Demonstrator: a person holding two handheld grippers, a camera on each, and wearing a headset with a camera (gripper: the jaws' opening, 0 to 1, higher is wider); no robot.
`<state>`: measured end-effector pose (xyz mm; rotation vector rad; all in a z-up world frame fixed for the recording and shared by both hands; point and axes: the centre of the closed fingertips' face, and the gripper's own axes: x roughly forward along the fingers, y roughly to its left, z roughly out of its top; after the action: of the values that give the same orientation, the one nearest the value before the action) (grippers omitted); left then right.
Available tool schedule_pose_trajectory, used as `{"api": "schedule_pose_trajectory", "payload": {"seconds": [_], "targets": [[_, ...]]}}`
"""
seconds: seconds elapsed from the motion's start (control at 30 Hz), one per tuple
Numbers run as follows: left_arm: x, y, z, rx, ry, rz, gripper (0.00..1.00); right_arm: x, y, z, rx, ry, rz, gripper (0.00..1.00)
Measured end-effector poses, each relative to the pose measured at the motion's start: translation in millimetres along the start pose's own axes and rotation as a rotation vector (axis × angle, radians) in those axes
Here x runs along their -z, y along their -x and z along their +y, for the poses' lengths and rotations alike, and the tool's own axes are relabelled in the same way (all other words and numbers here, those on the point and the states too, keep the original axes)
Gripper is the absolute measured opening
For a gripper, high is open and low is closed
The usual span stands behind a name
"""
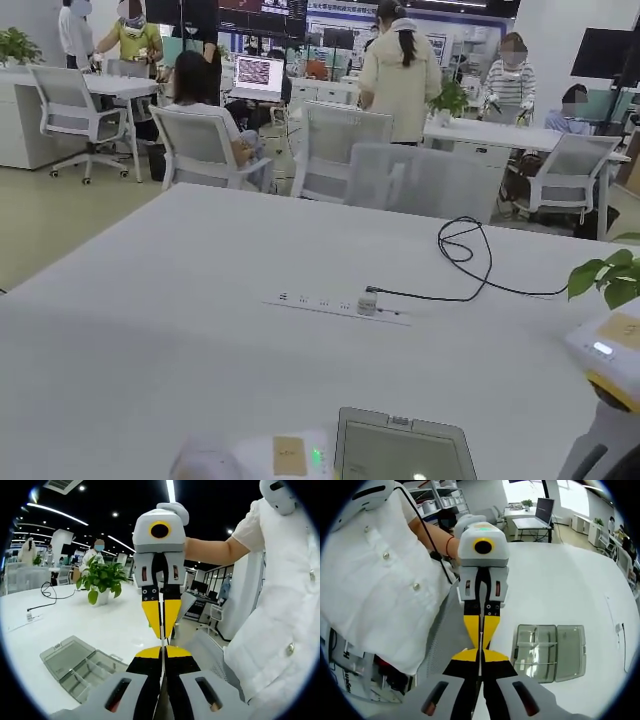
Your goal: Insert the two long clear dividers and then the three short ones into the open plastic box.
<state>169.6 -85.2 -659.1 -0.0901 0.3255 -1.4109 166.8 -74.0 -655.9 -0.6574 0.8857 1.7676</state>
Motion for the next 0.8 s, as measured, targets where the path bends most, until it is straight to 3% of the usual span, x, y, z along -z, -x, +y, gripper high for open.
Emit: {"api": "schedule_pose_trajectory", "payload": {"seconds": [0.1,0.57,0.8], "targets": [[1.2,0.9,-0.2,-0.008,-0.026,0.004,0.0,0.1,-1.3,-0.8,0.006,0.003,-0.001,0.03],[7.7,7.8,1.7,-0.039,-0.016,0.013,0.0,-4.0,-5.4,-4.1,0.023,0.016,0.002,0.03],[14.1,13.3,5.8,-0.066,-0.007,0.033,0.08,-5.5,-3.4,-6.6,0.04,0.015,0.001,0.03]]}}
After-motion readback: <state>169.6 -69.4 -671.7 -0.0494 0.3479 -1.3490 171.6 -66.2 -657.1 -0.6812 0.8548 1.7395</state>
